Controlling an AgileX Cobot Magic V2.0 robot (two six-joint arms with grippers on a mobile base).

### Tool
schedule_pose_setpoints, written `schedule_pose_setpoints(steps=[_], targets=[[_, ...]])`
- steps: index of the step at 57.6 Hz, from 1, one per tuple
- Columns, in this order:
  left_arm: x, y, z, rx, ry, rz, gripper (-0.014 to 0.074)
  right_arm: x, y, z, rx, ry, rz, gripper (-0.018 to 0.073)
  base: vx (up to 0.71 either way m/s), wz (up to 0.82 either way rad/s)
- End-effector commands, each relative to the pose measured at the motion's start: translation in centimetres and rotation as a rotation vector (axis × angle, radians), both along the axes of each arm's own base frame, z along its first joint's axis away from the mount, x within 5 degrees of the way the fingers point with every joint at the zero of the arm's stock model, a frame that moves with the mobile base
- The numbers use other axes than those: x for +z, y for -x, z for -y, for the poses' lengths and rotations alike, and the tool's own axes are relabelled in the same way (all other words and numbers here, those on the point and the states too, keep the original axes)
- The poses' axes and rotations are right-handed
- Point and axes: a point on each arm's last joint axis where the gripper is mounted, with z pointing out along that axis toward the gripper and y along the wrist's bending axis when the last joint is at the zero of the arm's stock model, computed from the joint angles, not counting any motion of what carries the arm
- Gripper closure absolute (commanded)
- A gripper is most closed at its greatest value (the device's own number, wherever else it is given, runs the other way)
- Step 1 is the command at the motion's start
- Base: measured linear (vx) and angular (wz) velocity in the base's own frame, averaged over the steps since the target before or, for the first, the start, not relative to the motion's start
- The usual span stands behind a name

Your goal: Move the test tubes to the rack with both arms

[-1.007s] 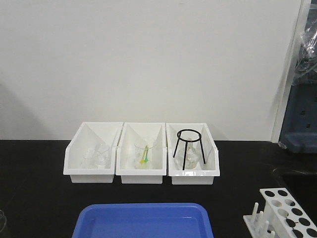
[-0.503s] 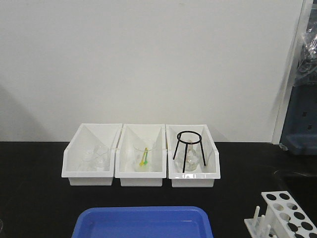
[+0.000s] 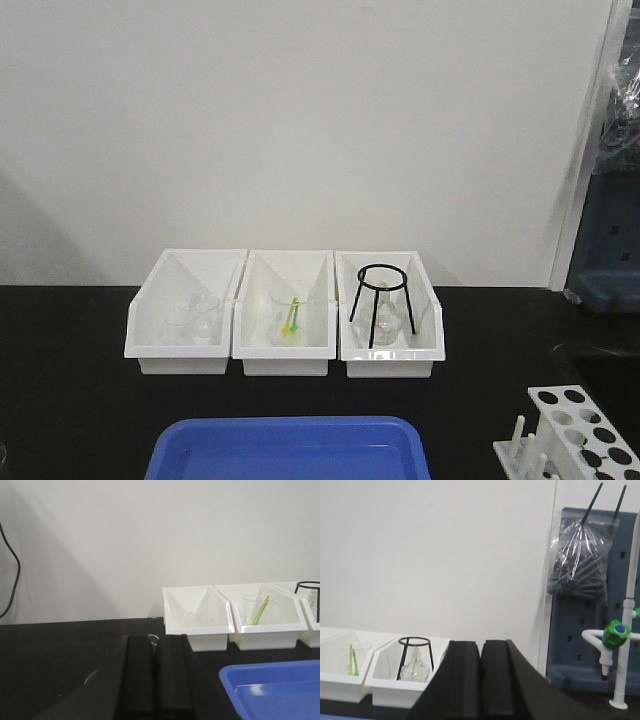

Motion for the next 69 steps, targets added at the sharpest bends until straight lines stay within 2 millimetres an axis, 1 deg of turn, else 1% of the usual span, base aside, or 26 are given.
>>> schedule_pose_setpoints(steps=[1, 6, 10, 16, 22, 28, 34, 40, 45, 57, 64, 69], targets=[[2.5, 0.5, -0.1, 0.001, 0.039, 0.184, 0.06, 0.8, 0.5, -0.1, 0.006, 0.01, 0.139, 0.0568, 0.0, 0.0], [3.6, 0.8, -0.1, -0.002, 0.052, 0.244, 0.0596, 1.6, 0.7, -0.1, 0.009, 0.01, 0.181, 0.0568, 0.0, 0.0], [4.8, 1.2, -0.1, 0.002, 0.036, 0.265, 0.0589, 2.7, 0.9, -0.1, 0.005, 0.01, 0.188, 0.0566, 0.0, 0.0], [7.2, 1.9, -0.1, 0.005, 0.014, 0.268, 0.0569, 5.0, 1.5, 0.0, -0.007, 0.009, 0.168, 0.0564, 0.0, 0.0], [9.3, 2.3, -0.1, 0.01, -0.017, 0.256, 0.0545, 6.9, 2.0, 0.2, -0.022, 0.007, 0.108, 0.0561, 0.0, 0.0], [10.5, 1.8, -0.1, 0.022, -0.08, 0.208, 0.0498, 7.7, 1.8, 0.3, -0.04, 0.019, -0.005, 0.0557, 0.0, 0.0], [10.5, 0.4, 0.0, 0.027, -0.133, 0.121, 0.0428, 7.3, 1.0, 0.4, -0.056, 0.046, -0.101, 0.0538, 0.0, 0.0], [10.0, -1.0, 0.0, 0.025, -0.157, 0.05, 0.0345, 7.0, 0.1, 0.4, -0.056, 0.052, -0.153, 0.05, 0.0, 0.0], [9.6, -2.1, 0.1, 0.02, -0.162, -0.012, 0.0277, 6.8, -0.7, 0.4, -0.055, 0.055, -0.194, 0.0442, 0.0, 0.0], [8.6, -4.3, 0.2, 0.011, -0.167, -0.126, 0.0138, 6.7, -2.2, 0.3, -0.046, 0.058, -0.233, 0.0261, 0.0, 0.0], [8.0, -5.2, 0.2, 0.006, -0.163, -0.184, 0.0115, 6.7, -2.7, 0.2, -0.041, 0.057, -0.231, 0.0196, 0.0, 0.0], [7.2, -6.1, 0.2, 0.001, -0.195, -0.25, 0.0116, 6.9, -2.9, 0.2, -0.037, 0.057, -0.216, 0.0188, 0.0, 0.0]])
